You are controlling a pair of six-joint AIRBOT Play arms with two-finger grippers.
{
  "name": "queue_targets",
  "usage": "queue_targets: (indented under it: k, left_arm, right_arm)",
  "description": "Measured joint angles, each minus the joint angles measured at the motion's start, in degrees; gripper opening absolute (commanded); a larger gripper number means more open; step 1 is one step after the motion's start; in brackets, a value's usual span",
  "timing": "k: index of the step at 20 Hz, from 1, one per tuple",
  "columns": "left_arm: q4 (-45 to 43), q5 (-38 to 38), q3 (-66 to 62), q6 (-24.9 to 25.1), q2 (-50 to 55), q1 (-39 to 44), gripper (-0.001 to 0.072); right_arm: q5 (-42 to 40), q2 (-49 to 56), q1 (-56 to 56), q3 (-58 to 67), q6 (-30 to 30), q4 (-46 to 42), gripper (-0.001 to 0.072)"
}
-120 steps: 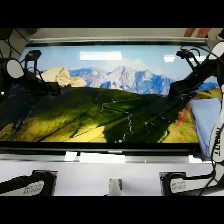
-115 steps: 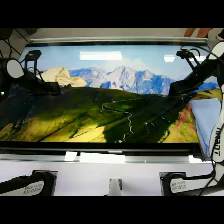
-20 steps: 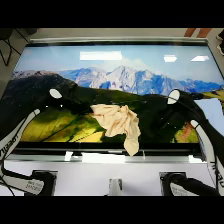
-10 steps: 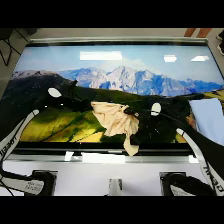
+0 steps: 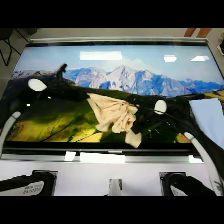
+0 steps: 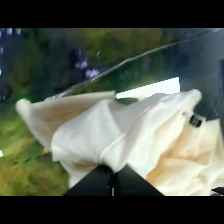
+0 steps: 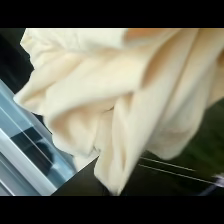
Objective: Fold the shirts.
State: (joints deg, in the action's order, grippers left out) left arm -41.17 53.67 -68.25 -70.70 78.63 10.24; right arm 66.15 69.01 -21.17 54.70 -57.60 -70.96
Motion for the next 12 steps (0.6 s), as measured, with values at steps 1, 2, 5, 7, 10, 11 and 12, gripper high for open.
queue_targets:
  k: [1,2,5,7,10,11,12]
  left_arm:
    - [0.0,0.04,-1.99,0.46,-2.93,-0.72,0.0034]
    - [0.0,-0.02,-4.39,0.72,-5.86,-1.57,0.0034]
    - [0.04,-1.01,-13.68,1.07,-15.56,-4.83,0.0034]
    - [-0.26,-2.4,-19.02,0.02,-21.4,-6.8,0.0034]
    - [-1.9,-3.8,-23.17,-3.78,-28.79,-8.22,0.0034]
    - [-2.32,-4.85,-23.91,-4.7,-30.97,-8.46,0.0034]
    - [-3.28,-7.34,-24.46,-5.33,-32.72,-8.68,0.0035]
  right_arm:
    - [0.9,-3.21,0.0,2.78,-0.04,-3.98,0.003]
    - [1.18,-6.64,0.0,6.14,-0.28,-8.55,0.003]
    - [-0.15,-17.2,0.02,18.84,-1.31,-23.5,0.003]
    - [-1.29,-22.62,0.0,26.25,-1.88,-29.49,0.003]
    - [-1.38,-28.17,-0.07,32.94,-3.54,-33.27,0.003]
    - [-1.2,-29.62,-0.09,34.16,-4.76,-33.88,0.003]
    - [-0.68,-30.73,0.02,35.04,-5.99,-35.23,0.003]
